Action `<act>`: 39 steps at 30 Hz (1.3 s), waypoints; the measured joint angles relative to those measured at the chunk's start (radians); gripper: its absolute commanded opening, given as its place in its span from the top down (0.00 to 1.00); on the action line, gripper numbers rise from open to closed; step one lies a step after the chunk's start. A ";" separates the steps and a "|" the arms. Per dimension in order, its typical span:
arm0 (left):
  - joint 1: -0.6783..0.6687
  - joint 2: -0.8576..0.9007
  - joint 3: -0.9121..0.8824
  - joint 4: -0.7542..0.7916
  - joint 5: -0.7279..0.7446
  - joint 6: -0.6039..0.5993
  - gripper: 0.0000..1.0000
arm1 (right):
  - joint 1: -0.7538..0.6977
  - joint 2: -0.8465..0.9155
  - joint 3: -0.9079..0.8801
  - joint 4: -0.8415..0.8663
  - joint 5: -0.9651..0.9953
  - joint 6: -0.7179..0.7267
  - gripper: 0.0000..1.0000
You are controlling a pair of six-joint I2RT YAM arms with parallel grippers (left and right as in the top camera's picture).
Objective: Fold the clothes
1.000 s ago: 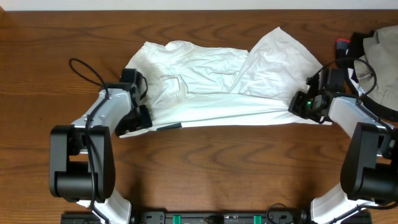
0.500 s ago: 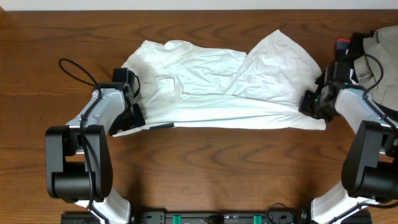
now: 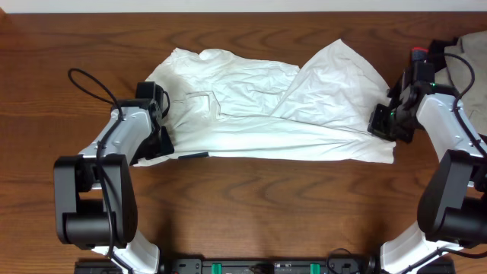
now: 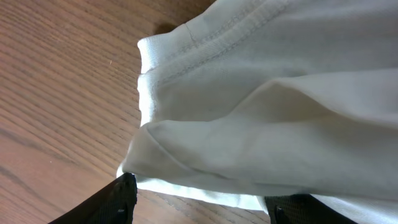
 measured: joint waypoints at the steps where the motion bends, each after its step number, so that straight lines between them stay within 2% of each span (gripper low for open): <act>1: 0.000 0.000 0.000 0.000 -0.001 0.000 0.33 | 0.005 0.000 -0.002 -0.010 -0.008 -0.002 0.98; 16: 0.000 -0.001 0.000 0.005 0.002 -0.001 0.32 | 0.049 0.000 -0.196 0.219 -0.063 0.000 0.90; 23: 0.000 -0.001 0.000 0.007 0.002 -0.001 0.32 | 0.043 0.000 -0.196 0.293 0.035 0.053 0.91; 29: 0.000 -0.001 0.000 0.007 0.002 0.000 0.32 | 0.020 0.000 -0.196 0.352 0.199 0.102 0.91; 35: 0.000 -0.001 0.000 0.007 0.002 -0.001 0.32 | -0.003 0.000 -0.163 0.327 0.283 0.124 0.87; 39: 0.000 -0.001 0.000 0.008 0.002 -0.001 0.32 | -0.004 0.000 -0.077 0.204 0.299 0.130 0.96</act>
